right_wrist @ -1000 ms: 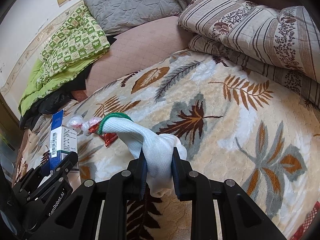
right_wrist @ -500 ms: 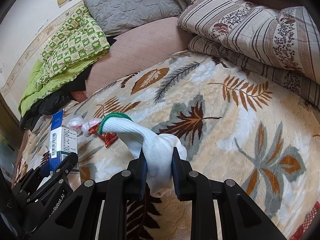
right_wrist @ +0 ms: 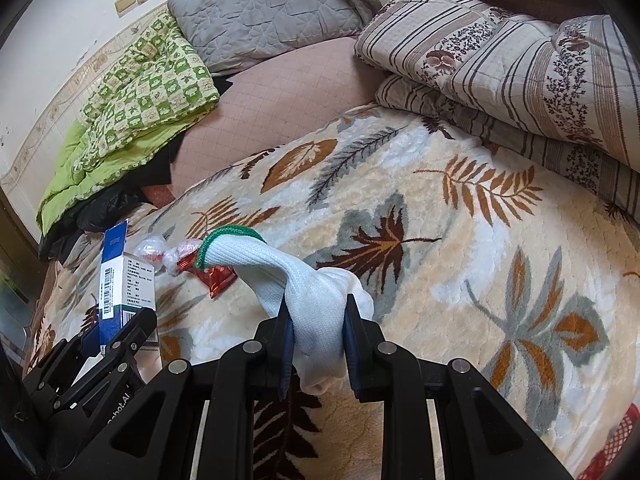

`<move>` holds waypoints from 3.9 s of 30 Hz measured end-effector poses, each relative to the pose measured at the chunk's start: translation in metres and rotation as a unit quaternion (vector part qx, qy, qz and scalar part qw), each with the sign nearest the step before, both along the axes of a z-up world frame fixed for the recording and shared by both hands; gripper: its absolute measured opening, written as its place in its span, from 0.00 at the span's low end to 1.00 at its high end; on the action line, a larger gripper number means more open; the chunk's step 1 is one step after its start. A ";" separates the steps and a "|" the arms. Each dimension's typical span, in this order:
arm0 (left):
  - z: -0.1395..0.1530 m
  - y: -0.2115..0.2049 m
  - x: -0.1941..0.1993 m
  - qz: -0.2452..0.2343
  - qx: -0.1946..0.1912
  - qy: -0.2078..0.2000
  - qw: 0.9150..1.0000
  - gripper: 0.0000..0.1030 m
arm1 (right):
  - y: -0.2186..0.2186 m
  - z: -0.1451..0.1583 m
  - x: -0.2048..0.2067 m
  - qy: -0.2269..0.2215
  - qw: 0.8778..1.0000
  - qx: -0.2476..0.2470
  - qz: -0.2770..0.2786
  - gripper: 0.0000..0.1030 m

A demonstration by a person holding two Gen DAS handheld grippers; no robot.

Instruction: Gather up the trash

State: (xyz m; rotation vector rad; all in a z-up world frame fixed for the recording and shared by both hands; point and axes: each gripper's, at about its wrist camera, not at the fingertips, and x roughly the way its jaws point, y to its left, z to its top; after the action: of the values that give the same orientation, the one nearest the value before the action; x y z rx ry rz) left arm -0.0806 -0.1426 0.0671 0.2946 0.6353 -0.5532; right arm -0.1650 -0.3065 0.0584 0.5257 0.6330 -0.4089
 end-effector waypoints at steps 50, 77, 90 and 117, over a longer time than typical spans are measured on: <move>0.012 -0.057 -0.189 -0.372 -0.007 0.051 0.927 0.35 | -0.042 0.013 -0.284 -0.024 0.983 0.032 -0.180 0.23; -0.008 -0.079 -0.187 -0.310 0.049 0.143 0.939 0.46 | -0.089 -0.089 -0.418 -0.017 0.951 0.131 -0.278 0.23; -0.011 -0.060 -0.167 -0.299 0.031 0.144 0.943 0.49 | -0.097 -0.109 -0.415 0.064 0.945 0.118 -0.298 0.63; 0.043 0.070 0.089 0.063 -0.062 0.125 0.988 0.56 | 0.002 0.042 -0.156 0.000 0.997 0.002 0.073 0.63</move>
State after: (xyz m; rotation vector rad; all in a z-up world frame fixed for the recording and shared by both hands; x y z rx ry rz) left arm 0.0086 -0.0721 0.1097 0.0667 0.8531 -0.5099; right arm -0.3211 -0.3041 0.1007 0.4809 0.6671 -0.2702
